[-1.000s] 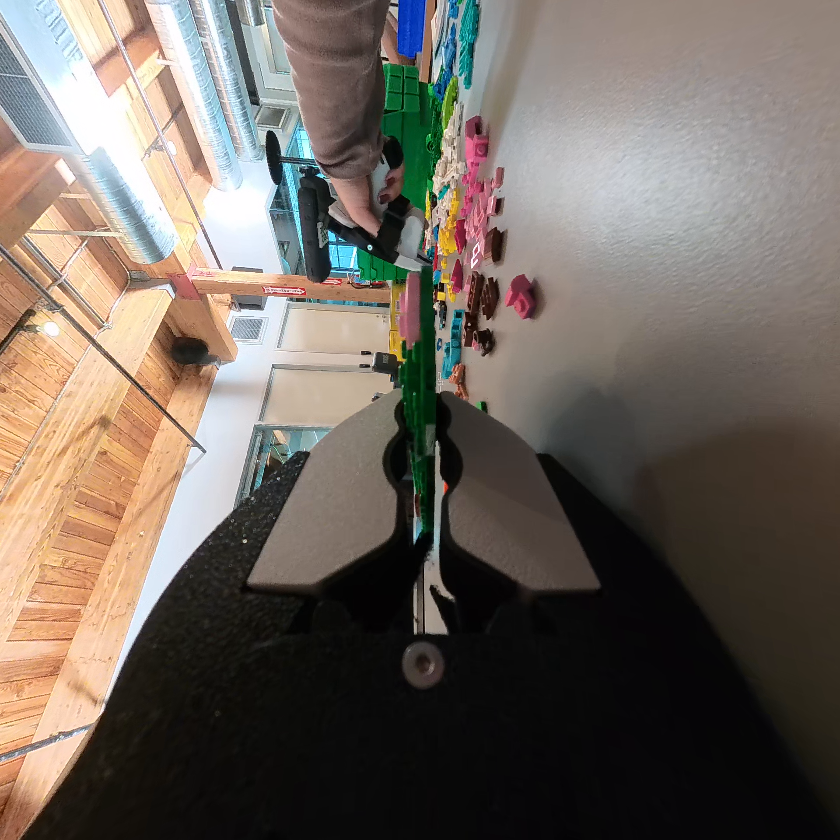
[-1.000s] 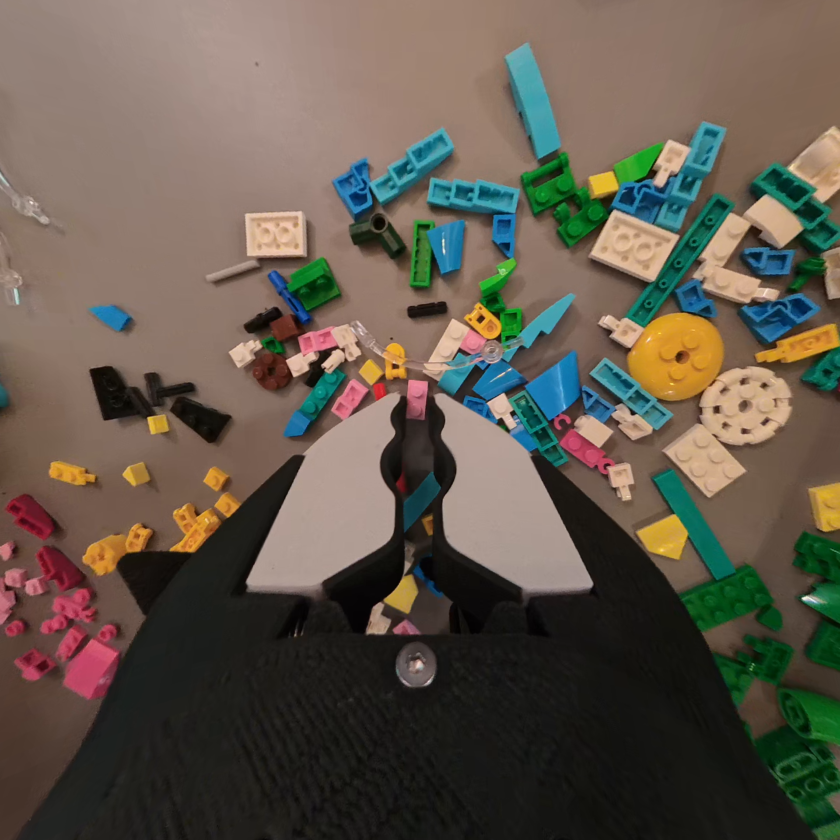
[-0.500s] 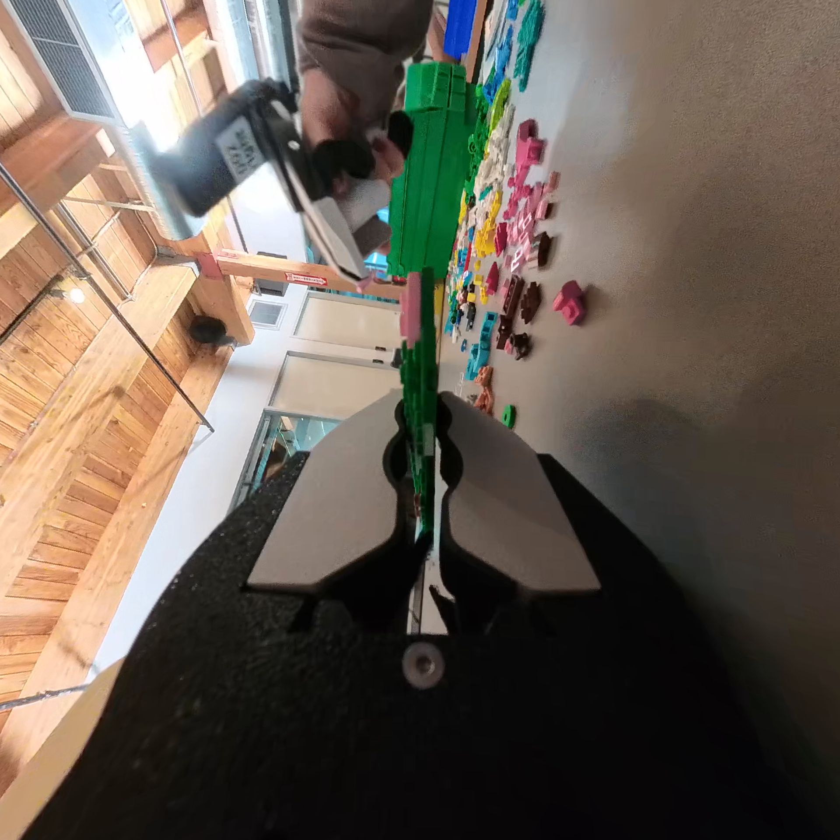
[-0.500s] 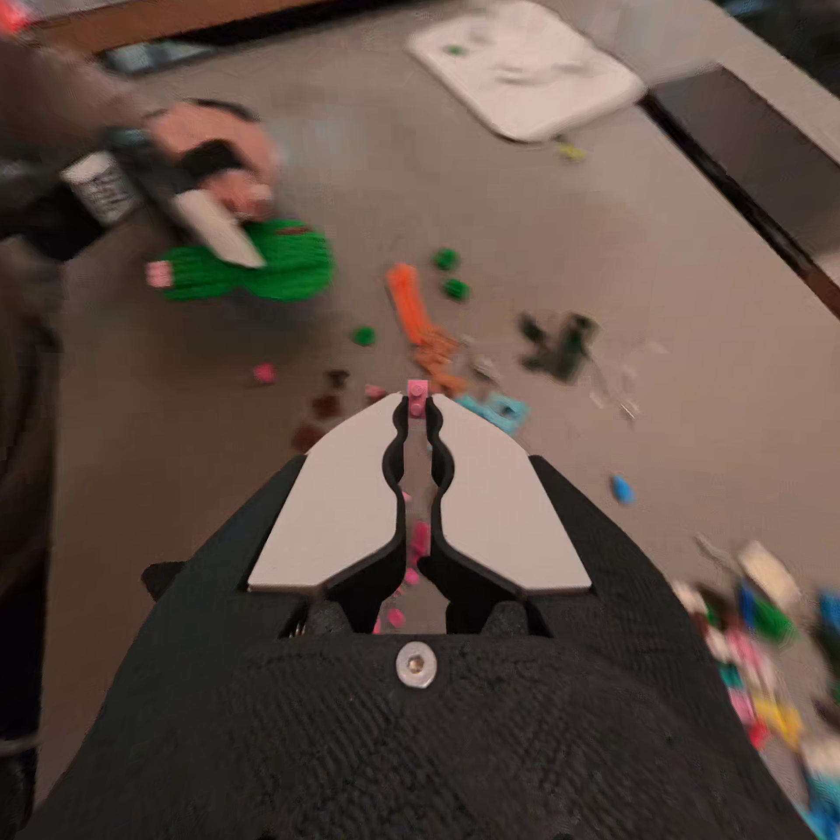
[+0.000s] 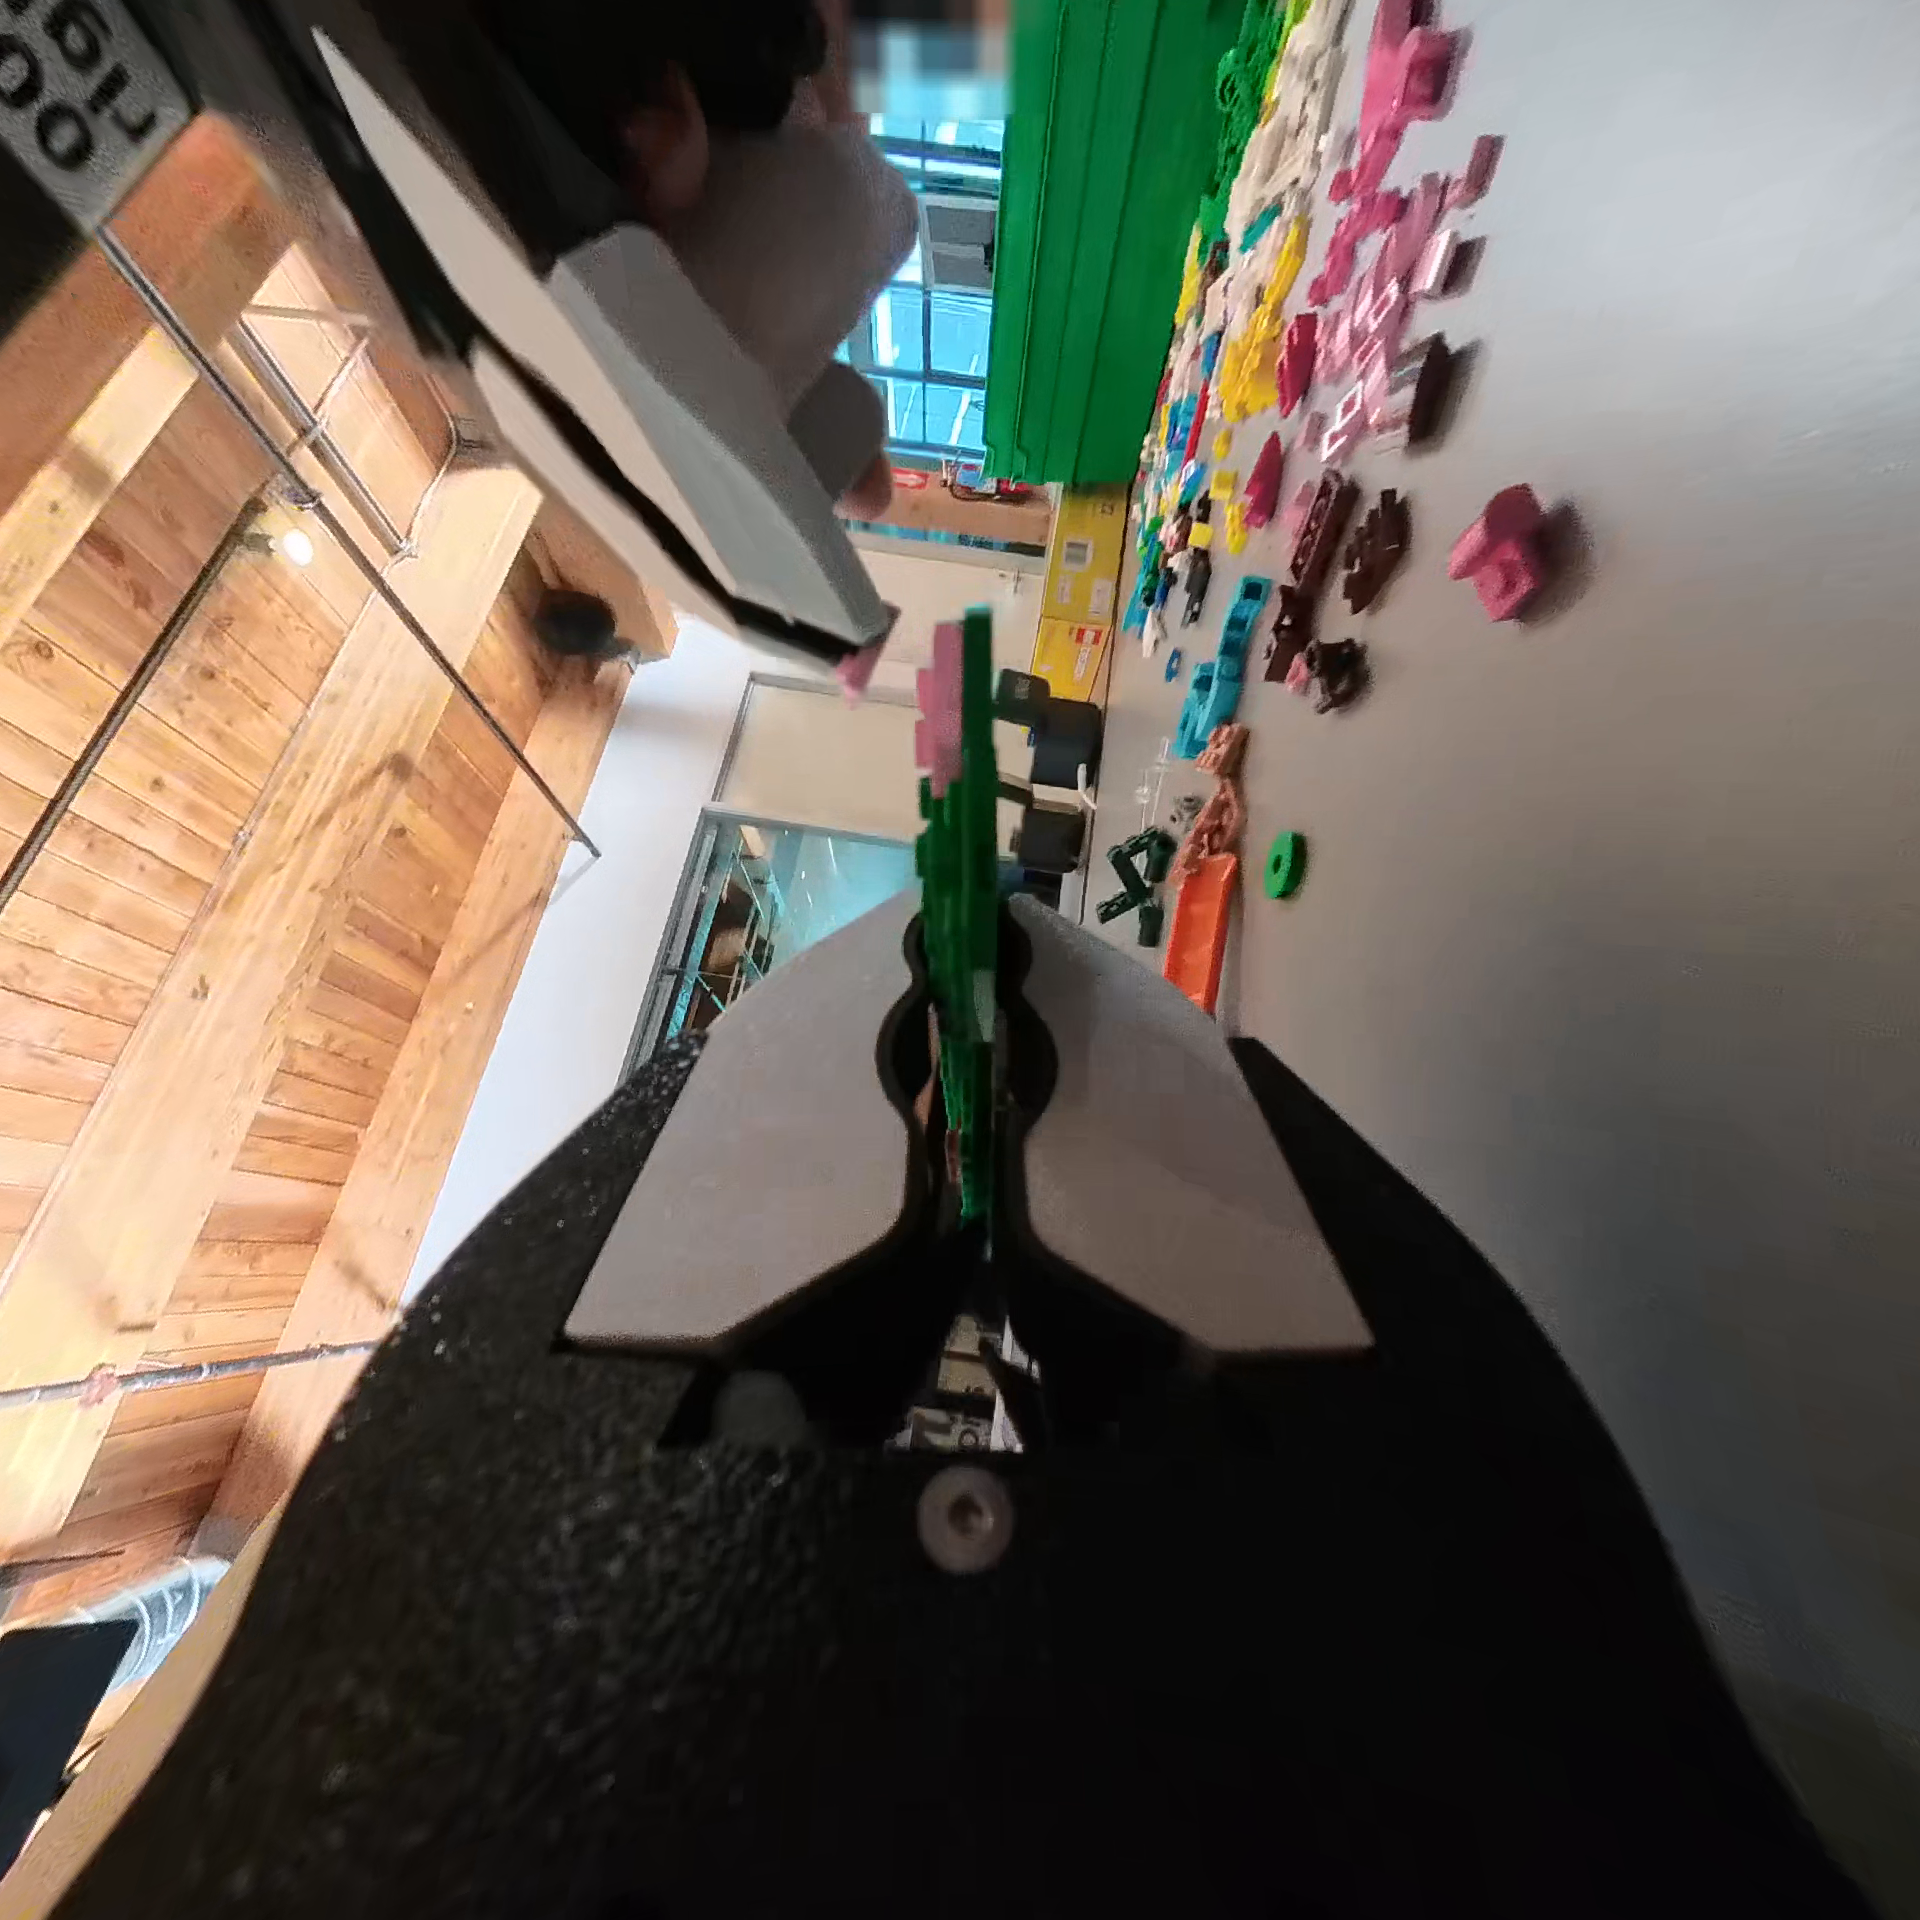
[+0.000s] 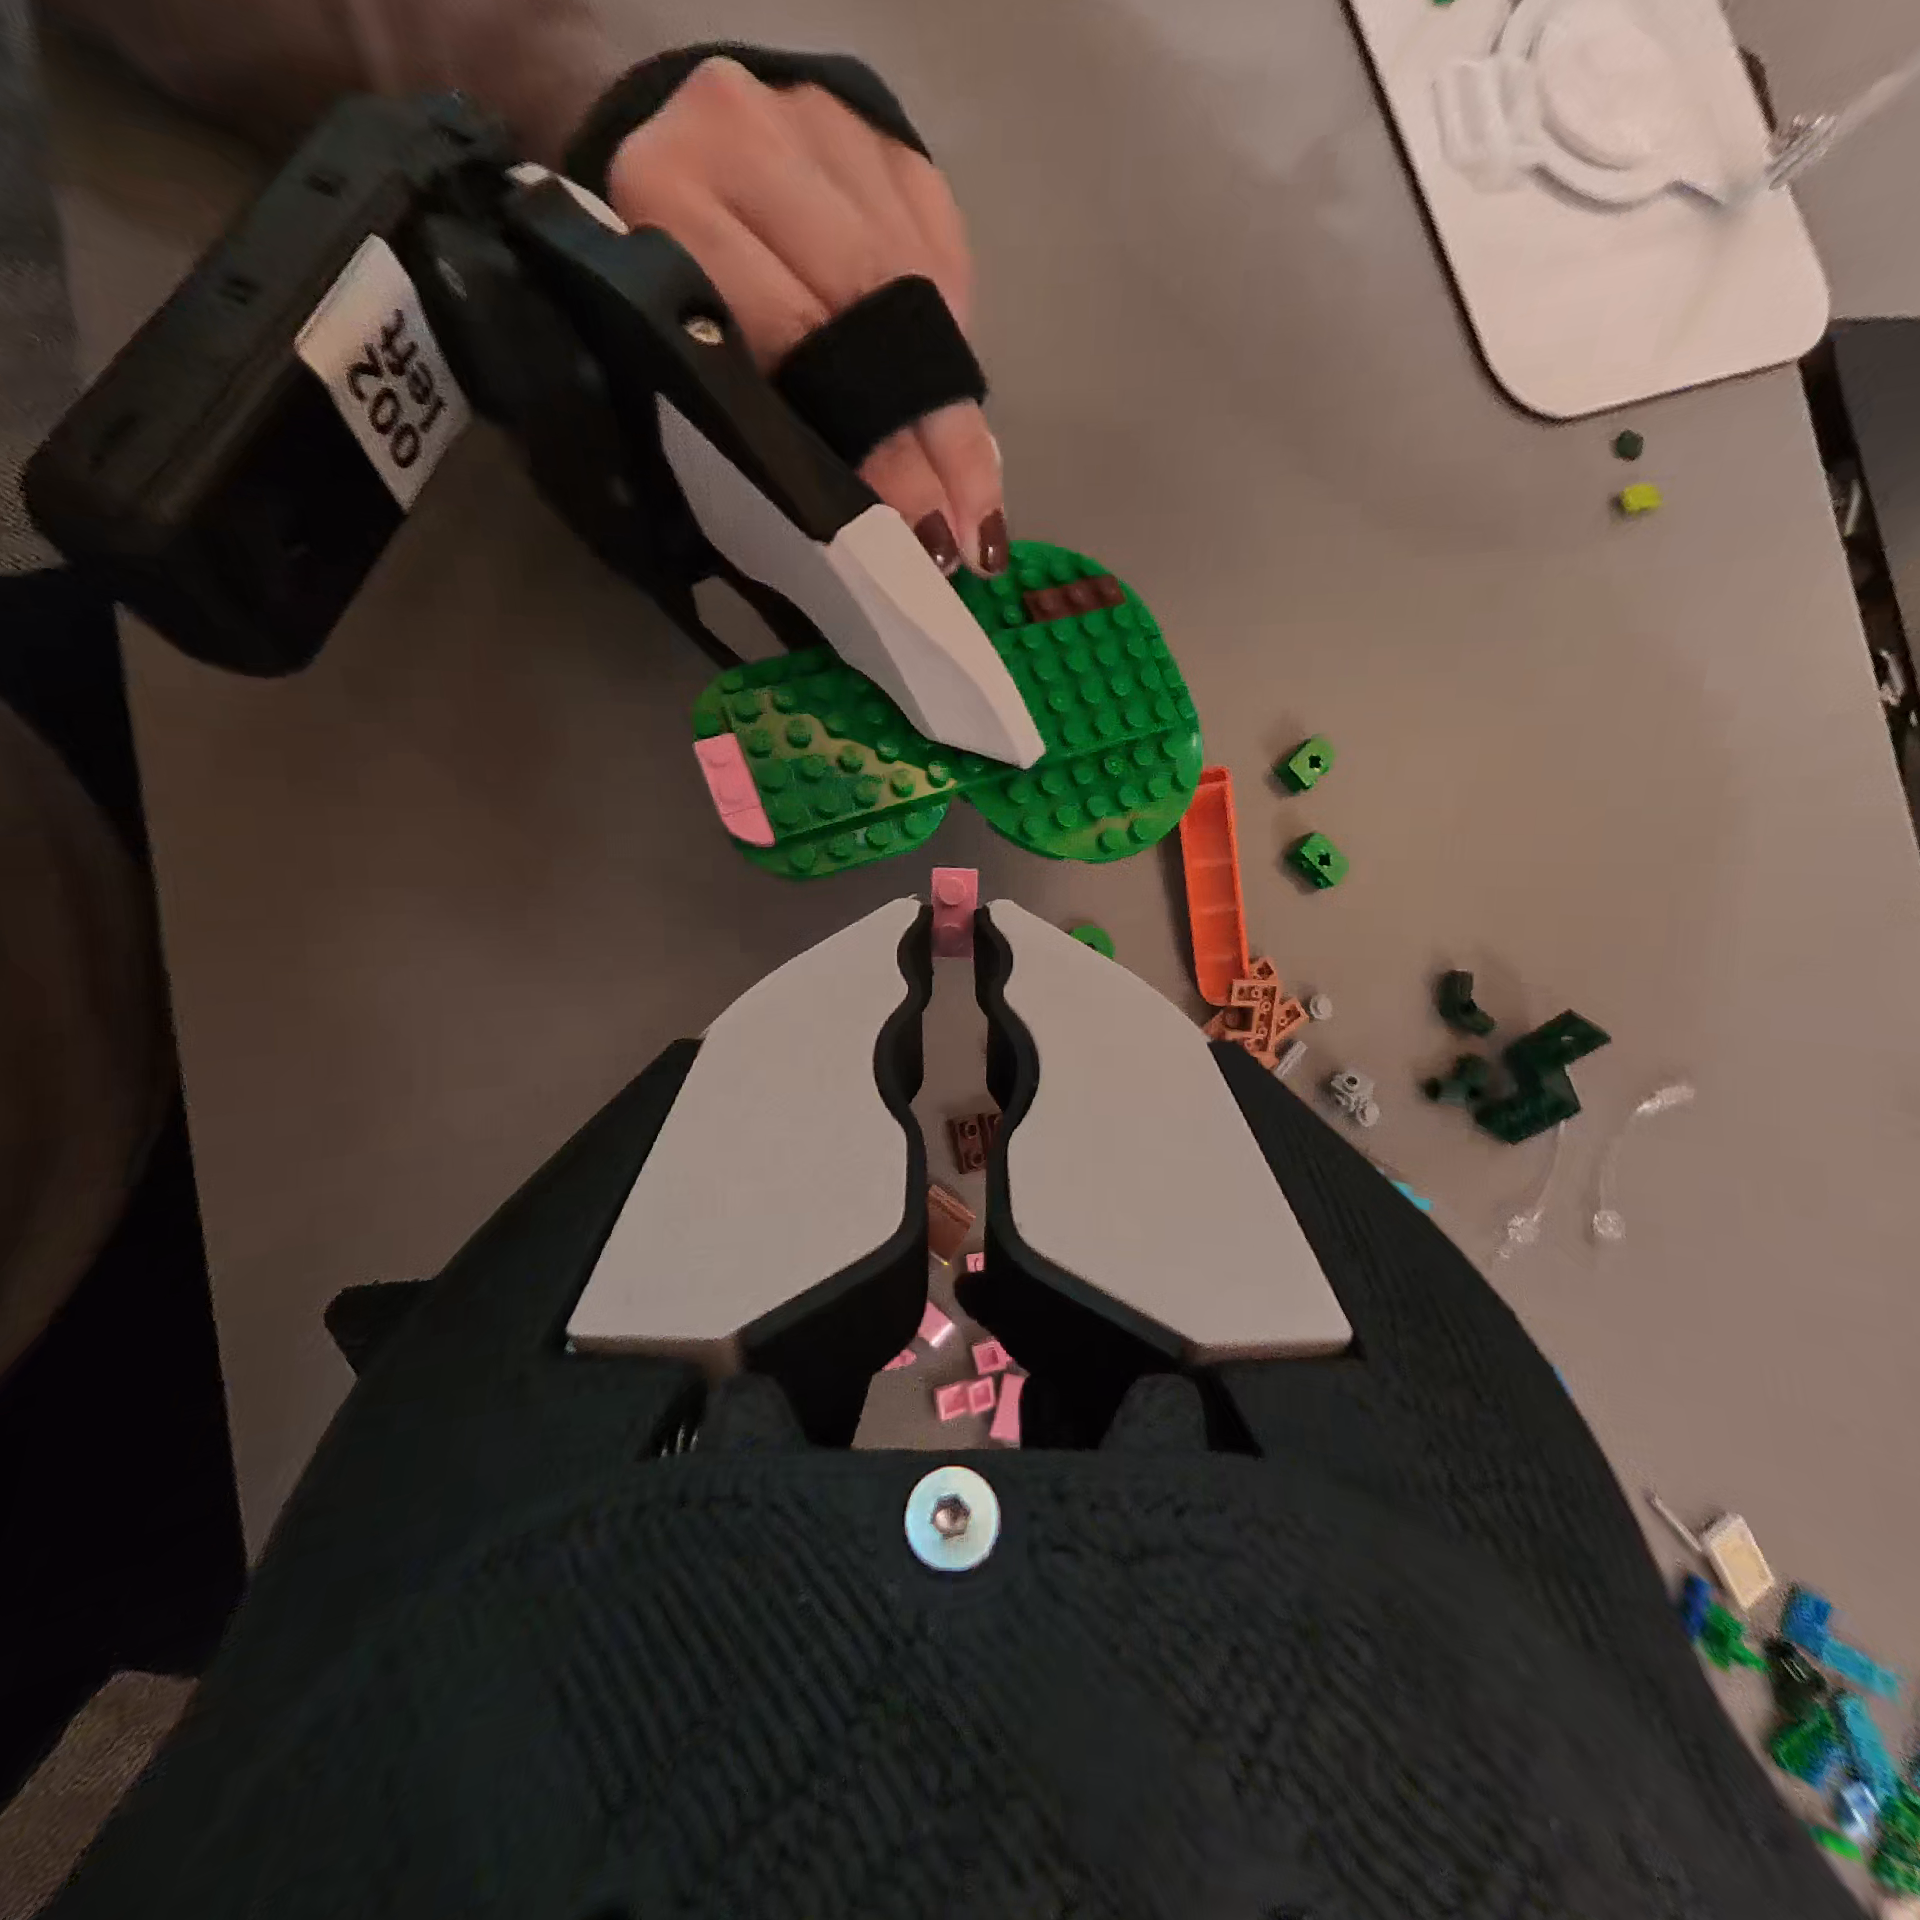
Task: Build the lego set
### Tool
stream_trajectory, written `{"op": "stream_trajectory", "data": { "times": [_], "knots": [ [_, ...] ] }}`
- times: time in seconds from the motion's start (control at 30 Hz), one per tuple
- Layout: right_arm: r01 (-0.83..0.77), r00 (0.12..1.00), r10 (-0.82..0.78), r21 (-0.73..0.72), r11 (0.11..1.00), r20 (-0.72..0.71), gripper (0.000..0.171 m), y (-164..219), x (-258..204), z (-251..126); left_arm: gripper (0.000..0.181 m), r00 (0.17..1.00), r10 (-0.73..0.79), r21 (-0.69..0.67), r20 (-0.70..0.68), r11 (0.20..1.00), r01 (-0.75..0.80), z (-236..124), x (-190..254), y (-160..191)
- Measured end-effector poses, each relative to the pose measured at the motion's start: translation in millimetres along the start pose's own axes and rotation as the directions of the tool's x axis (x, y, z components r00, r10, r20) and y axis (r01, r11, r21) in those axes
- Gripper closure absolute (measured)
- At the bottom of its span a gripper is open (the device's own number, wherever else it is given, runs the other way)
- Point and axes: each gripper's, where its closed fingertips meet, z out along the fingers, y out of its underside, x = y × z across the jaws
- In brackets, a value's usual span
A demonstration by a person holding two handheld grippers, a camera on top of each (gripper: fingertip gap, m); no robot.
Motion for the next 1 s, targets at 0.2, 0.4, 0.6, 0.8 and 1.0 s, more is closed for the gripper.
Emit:
{"op": "stream_trajectory", "data": {
  "times": [0.2, 0.4, 0.6, 0.8, 1.0],
  "knots": [
    [0.180, 0.976, -0.190, 0.094, 0.979, 0.106, 0.165, -7.7, -34.8, -10.7, 0.173, 0.999, 0.016, 0.127, -0.050, 0.992, -0.009, -6.0, 10.3, -19.8],
    [0.368, 0.893, -0.390, 0.131, 0.920, 0.227, 0.166, -18.0, -65.4, -11.0, 0.172, 0.998, -0.041, 0.270, -0.048, 0.962, 0.052, -20.9, 3.3, -44.3],
    [0.529, 0.770, -0.558, 0.179, 0.829, 0.309, 0.165, -24.6, -84.4, -4.4, 0.172, 0.994, -0.031, 0.374, -0.107, 0.925, 0.069, -32.6, 11.7, -60.3],
    [0.566, 0.717, -0.592, 0.189, 0.802, 0.367, 0.165, -24.8, -88.7, -3.5, 0.172, 0.991, -0.047, 0.391, -0.127, 0.916, 0.094, -34.2, 12.5, -62.8],
    [0.635, 0.655, -0.657, 0.199, 0.746, 0.373, 0.165, -23.1, -88.1, -0.1, 0.172, 0.986, -0.066, 0.426, -0.155, 0.896, 0.127, -38.1, 13.0, -70.0]
  ]
}}
